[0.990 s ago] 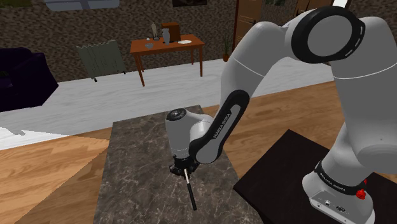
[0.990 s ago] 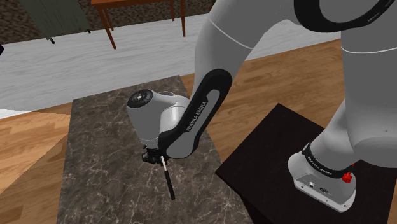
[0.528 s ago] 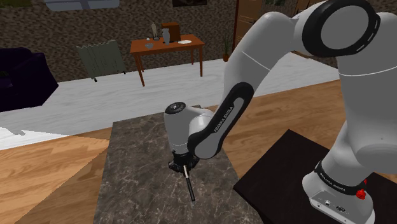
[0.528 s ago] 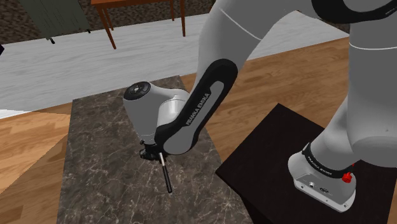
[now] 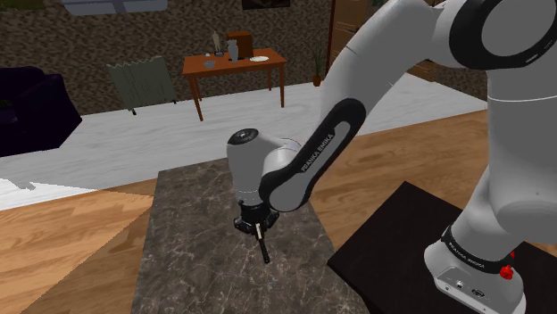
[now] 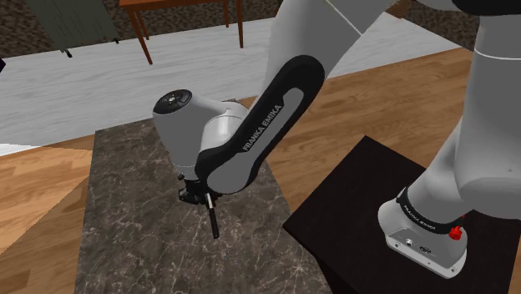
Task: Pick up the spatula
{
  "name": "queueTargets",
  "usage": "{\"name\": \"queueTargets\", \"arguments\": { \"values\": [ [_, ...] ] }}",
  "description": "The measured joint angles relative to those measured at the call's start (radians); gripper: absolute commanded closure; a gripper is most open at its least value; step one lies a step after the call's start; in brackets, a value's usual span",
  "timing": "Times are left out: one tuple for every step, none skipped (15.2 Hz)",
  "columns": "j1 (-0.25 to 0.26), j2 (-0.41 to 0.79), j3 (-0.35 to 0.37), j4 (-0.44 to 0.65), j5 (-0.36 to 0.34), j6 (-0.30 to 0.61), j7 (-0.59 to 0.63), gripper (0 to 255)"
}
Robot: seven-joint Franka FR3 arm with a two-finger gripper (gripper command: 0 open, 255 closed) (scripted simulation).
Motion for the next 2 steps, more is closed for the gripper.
{"name": "queueTargets", "arguments": {
  "values": [
    [-0.006, -0.013, 0.006, -0.001, 0.009, -0.011, -0.007, 255],
    [-0.008, -0.020, 0.009, -0.001, 0.013, -0.017, -0.009, 255]
  ]
}}
